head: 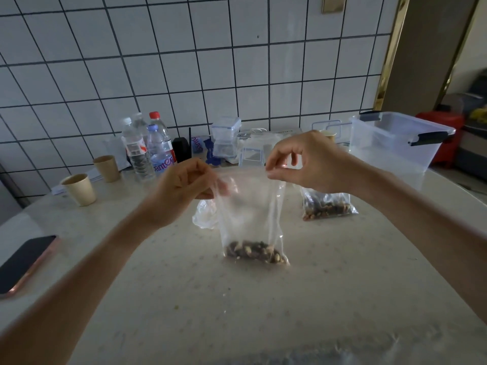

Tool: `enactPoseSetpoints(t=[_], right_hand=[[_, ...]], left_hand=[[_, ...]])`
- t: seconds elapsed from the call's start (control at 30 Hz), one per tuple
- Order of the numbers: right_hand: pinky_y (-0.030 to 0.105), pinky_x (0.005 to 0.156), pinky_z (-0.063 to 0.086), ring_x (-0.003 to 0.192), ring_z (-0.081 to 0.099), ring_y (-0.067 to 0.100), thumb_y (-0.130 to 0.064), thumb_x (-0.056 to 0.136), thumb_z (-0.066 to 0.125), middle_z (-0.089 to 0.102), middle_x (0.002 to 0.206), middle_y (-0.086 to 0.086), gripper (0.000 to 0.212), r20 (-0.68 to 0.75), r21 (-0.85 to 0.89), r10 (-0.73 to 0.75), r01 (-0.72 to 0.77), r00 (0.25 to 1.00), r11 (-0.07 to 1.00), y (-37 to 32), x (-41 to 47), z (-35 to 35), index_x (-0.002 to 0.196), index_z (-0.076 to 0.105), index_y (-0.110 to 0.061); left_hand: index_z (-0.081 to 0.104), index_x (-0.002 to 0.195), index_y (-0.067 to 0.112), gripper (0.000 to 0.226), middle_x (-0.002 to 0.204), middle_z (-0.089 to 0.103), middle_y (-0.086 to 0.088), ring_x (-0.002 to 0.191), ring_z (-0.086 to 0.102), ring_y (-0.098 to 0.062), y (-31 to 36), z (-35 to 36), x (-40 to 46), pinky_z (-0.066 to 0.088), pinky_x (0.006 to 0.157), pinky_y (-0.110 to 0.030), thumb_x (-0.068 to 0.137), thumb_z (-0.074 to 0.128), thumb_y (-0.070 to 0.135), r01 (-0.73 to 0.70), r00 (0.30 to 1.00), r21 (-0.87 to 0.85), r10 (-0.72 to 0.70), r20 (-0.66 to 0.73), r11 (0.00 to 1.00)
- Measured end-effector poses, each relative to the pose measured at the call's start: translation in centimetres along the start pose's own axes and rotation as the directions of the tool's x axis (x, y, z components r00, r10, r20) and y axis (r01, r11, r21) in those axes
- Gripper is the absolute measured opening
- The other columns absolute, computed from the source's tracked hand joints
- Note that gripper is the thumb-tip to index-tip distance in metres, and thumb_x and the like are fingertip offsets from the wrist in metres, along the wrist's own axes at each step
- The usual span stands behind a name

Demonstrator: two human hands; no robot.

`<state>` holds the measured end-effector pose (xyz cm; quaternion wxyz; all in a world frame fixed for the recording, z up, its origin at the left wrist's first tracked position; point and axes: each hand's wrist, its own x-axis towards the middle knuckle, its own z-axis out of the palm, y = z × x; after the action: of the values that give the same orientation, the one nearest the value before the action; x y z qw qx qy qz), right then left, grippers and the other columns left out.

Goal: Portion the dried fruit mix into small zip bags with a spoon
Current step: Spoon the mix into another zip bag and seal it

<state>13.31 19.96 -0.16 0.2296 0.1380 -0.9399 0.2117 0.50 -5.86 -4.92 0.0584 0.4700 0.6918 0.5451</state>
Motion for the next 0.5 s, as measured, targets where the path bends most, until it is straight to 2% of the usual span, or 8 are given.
enactPoseSetpoints(t=[0.1, 0.17, 0.2, 0.27, 0.33, 0.4, 0.43, 0.5], right_hand=[[0.007, 0.075, 0.048, 0.079, 0.066, -0.005, -0.011, 0.086, 0.083, 0.07, 0.083, -0.019, 0.008, -0.099, 0.046, 0.012, -0.008, 0.995, 0.999, 0.0, -0.1, 1.3, 0.089, 0.078, -0.017], [0.005, 0.077, 0.044, 0.082, 0.062, -0.011, -0.009, 0.086, 0.083, 0.069, 0.088, -0.018, 0.013, -0.183, 0.064, 0.045, -0.034, 0.982, 0.997, 0.2, -0.4, 2.2, 0.094, 0.077, -0.017], [0.006, 0.078, 0.045, 0.087, 0.062, -0.011, -0.011, 0.086, 0.083, 0.069, 0.093, -0.016, 0.017, -0.225, 0.086, 0.075, -0.057, 0.971, 0.995, 0.5, -0.7, 2.6, 0.1, 0.076, -0.017], [0.012, 0.081, 0.05, 0.101, 0.063, -0.007, -0.019, 0.084, 0.086, 0.069, 0.108, -0.015, 0.035, -0.293, 0.146, 0.163, -0.124, 0.942, 0.981, 1.1, -1.5, 3.5, 0.115, 0.07, -0.019], [0.017, 0.084, 0.054, 0.11, 0.064, -0.002, -0.027, 0.08, 0.09, 0.067, 0.121, -0.014, 0.054, -0.279, 0.279, 0.291, -0.213, 0.915, 0.937, 1.9, -2.6, 4.7, 0.126, 0.062, -0.023], [0.018, 0.081, 0.056, 0.11, 0.066, -0.002, -0.039, 0.07, 0.093, 0.067, 0.123, -0.013, 0.071, -0.17, 0.489, 0.431, -0.304, 0.886, 0.818, 2.3, -3.8, 6.1, 0.129, 0.054, -0.028], [0.02, 0.083, 0.057, 0.11, 0.067, -0.001, -0.047, 0.064, 0.093, 0.069, 0.122, -0.012, 0.08, -0.103, 0.561, 0.483, -0.351, 0.869, 0.75, 2.5, -4.4, 6.9, 0.13, 0.053, -0.028], [0.031, 0.098, 0.055, 0.114, 0.069, 0.007, -0.059, 0.054, 0.091, 0.07, 0.124, -0.007, 0.095, 0.046, 0.596, 0.535, -0.453, 0.843, 0.663, 2.7, -5.6, 8.6, 0.133, 0.052, -0.025]], left_hand=[[0.053, 0.109, -0.001, 0.029, 0.103, 0.079, -0.017, 0.099, 0.077, -0.033, -1.5, 1.5, -0.7, 0.064, 0.083, -0.037, 0.096, 0.06, 0.024, -0.001, 0.99, -0.088, -0.011, -0.138, 0.996], [0.048, 0.125, -0.001, 0.048, 0.109, 0.079, -0.014, 0.104, 0.076, -0.032, -2.7, 2.5, -1.2, 0.063, 0.083, -0.033, 0.091, 0.071, 0.024, 0.026, 0.978, -0.136, -0.054, -0.201, 0.99], [0.047, 0.131, 0.003, 0.057, 0.115, 0.079, -0.01, 0.107, 0.076, -0.029, -3.3, 3.0, -1.6, 0.062, 0.084, -0.031, 0.088, 0.078, 0.025, 0.054, 0.977, -0.171, -0.088, -0.194, 0.984], [0.051, 0.135, 0.012, 0.066, 0.125, 0.076, -0.002, 0.115, 0.073, -0.021, -4.7, 3.7, -2.4, 0.06, 0.086, -0.027, 0.083, 0.087, 0.031, 0.127, 0.985, -0.203, -0.149, -0.093, 0.971], [0.064, 0.129, 0.016, 0.06, 0.126, 0.075, 0.002, 0.117, 0.071, -0.016, -6.1, 4.5, -2.9, 0.058, 0.091, -0.025, 0.079, 0.085, 0.042, 0.18, 0.982, -0.127, -0.185, -0.026, 0.975], [0.077, 0.11, 0.018, 0.045, 0.116, 0.078, 0.0, 0.111, 0.074, -0.017, -7.1, 5.3, -3.0, 0.058, 0.095, -0.033, 0.08, 0.083, 0.052, 0.22, 0.974, -0.028, -0.221, -0.056, 0.975], [0.081, 0.099, 0.022, 0.034, 0.107, 0.08, 0.0, 0.103, 0.076, -0.015, -7.4, 5.7, -3.0, 0.058, 0.091, -0.036, 0.082, 0.084, 0.051, 0.248, 0.965, -0.038, -0.25, -0.081, 0.968], [0.082, 0.084, 0.032, 0.014, 0.09, 0.081, 0.002, 0.087, 0.077, -0.01, -7.4, 6.5, -2.7, 0.059, 0.073, -0.033, 0.079, 0.081, 0.046, 0.295, 0.946, -0.116, -0.307, -0.106, 0.948]])
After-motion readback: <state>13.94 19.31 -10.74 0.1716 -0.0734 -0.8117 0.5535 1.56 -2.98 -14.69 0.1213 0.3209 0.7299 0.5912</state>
